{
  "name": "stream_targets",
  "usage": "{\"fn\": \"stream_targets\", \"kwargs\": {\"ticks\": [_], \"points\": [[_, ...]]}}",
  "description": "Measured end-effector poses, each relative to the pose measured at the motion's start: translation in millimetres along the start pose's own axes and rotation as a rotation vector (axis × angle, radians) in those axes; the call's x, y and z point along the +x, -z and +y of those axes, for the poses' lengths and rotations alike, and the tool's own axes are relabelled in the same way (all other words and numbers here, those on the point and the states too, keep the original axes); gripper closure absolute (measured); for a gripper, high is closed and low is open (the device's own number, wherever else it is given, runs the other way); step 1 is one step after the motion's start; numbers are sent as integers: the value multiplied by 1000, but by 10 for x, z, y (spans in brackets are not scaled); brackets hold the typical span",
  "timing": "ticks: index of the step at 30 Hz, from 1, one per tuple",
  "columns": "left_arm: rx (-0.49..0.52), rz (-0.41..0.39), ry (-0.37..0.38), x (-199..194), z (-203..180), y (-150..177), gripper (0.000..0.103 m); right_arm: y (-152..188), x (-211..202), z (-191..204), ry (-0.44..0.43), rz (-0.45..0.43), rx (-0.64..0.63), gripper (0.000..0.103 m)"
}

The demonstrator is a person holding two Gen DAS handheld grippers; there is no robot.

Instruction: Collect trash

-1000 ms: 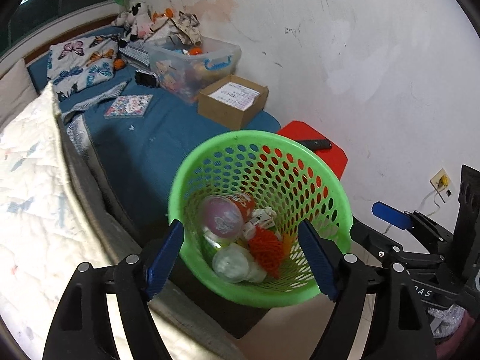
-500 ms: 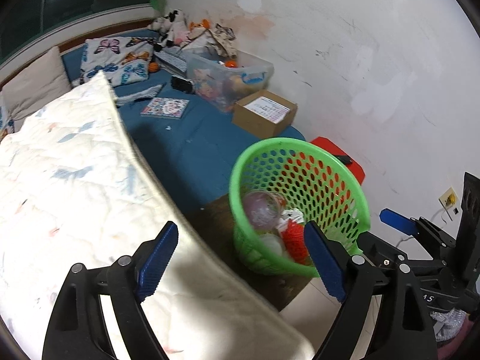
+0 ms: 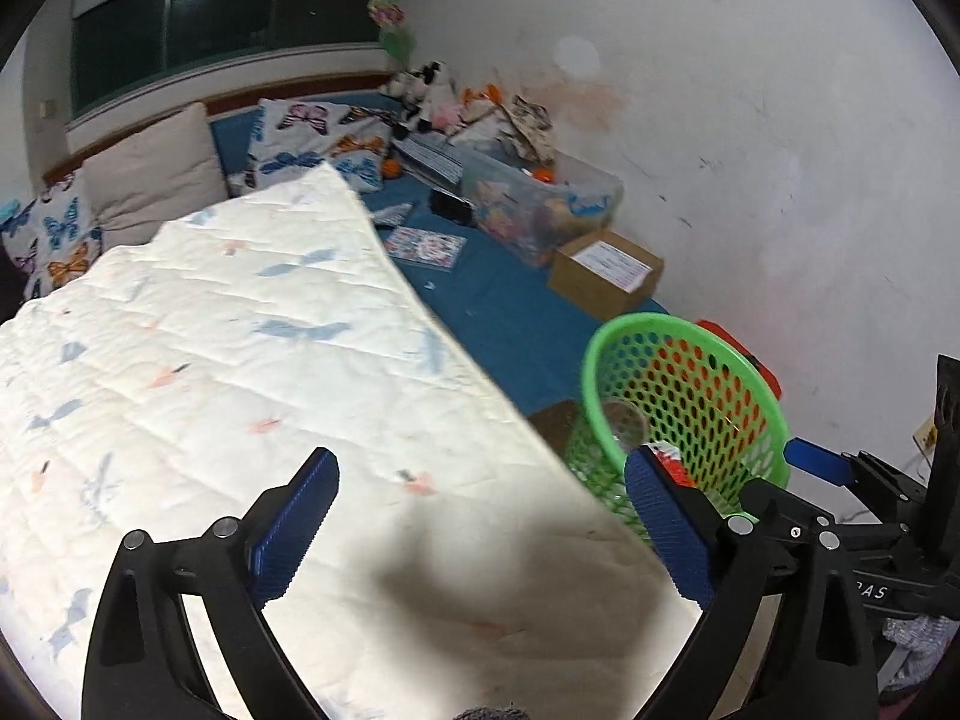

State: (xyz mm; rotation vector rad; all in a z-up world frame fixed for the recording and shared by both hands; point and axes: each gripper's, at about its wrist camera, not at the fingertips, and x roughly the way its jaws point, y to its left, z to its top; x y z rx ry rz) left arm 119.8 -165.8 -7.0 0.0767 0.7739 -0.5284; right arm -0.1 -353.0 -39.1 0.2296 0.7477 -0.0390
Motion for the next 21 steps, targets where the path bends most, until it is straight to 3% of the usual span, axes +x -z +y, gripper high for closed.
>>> {"fn": "stream_targets", "kwargs": {"ticks": [21], "points": [[-113, -58, -161, -628, 835, 417, 9, -5, 60, 708, -55, 14, -96, 18]]}}
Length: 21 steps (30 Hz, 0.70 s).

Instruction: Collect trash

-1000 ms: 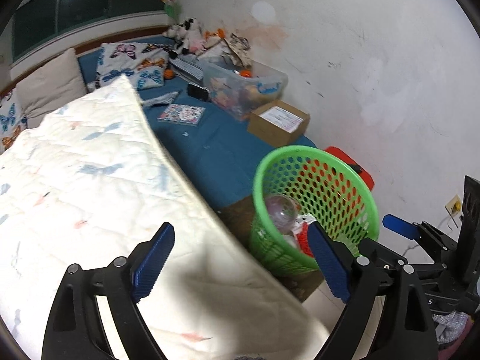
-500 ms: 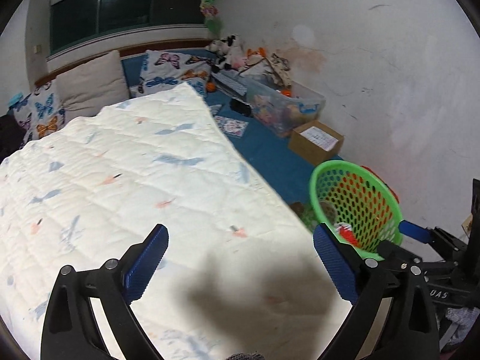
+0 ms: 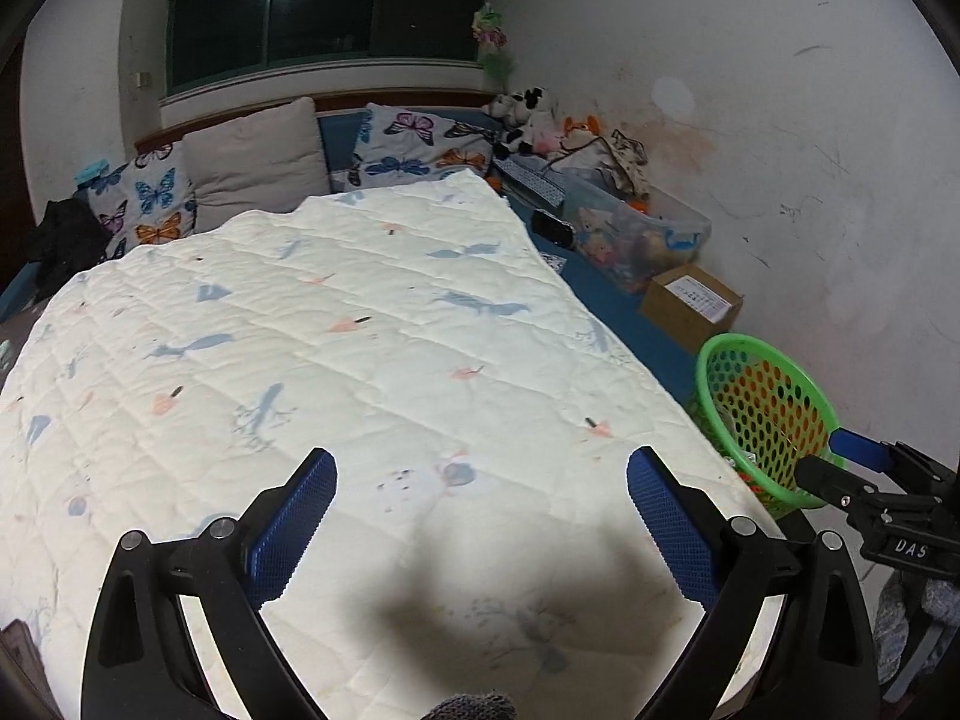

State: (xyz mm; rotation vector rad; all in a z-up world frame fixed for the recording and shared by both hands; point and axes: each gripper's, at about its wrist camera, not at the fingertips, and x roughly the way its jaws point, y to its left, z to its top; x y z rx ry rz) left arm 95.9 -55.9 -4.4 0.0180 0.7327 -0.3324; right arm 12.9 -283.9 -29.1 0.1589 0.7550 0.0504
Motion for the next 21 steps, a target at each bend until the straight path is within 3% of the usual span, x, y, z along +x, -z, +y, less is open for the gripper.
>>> {"fn": "stream_targets", "kwargs": {"ticks": [21], "points": [[13, -26, -24, -155, 51, 152, 9, 3, -28, 125, -10, -7, -17, 18]]}}
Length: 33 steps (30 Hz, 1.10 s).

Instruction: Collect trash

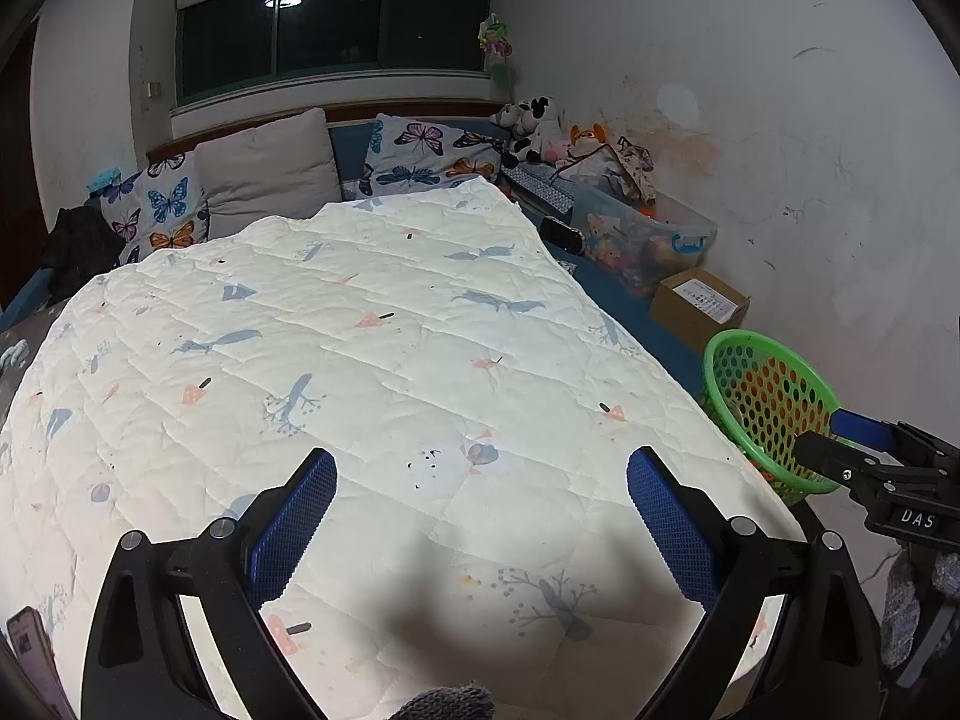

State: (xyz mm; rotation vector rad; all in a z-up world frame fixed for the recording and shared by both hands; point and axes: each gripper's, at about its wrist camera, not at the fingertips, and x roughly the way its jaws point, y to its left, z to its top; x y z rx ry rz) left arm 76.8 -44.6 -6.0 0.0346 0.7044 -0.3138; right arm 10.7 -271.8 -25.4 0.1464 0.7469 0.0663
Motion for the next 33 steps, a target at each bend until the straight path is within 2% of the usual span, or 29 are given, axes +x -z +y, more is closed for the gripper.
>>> {"fn": "stream_targets", "kwargs": {"ticks": [20, 22, 28, 33], "points": [[16, 10, 3, 41, -56, 3, 9, -17, -53, 20, 10, -10, -3, 18], [16, 9, 2, 41, -59, 0, 9, -13, -58, 18, 13, -13, -1, 13], [18, 8, 5, 39, -77, 6, 9, -9, -68, 18, 13, -15, -3, 13], [20, 9, 6, 42, -90, 4, 9, -5, -72, 28, 22, -17, -4, 7]]}}
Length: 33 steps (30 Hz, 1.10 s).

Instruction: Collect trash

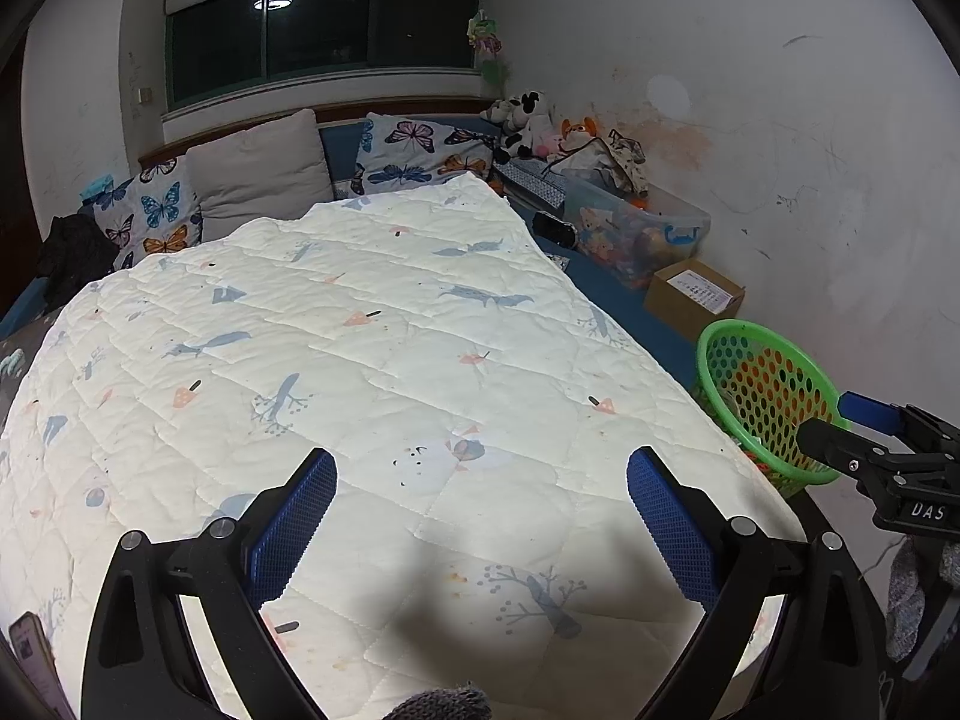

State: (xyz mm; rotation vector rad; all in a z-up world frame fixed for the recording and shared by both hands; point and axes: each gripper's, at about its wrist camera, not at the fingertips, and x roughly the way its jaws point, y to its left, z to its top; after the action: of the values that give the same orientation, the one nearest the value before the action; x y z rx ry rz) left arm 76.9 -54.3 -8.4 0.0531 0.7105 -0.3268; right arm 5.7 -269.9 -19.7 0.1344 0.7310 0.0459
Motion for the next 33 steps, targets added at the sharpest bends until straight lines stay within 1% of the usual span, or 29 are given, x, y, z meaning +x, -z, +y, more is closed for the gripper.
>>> {"fn": "stream_targets", "kwargs": {"ticks": [3, 17, 33], "points": [[0, 2, -2, 2, -1, -2, 9, 0, -4, 7, 5, -1, 0, 5], [0, 3, -2, 1, -14, 11, 9, 13, -12, 6, 33, -2, -20, 5], [-3, 3, -3, 7, -23, 24, 9, 13, -22, -16, 34, -3, -16, 5]]}}
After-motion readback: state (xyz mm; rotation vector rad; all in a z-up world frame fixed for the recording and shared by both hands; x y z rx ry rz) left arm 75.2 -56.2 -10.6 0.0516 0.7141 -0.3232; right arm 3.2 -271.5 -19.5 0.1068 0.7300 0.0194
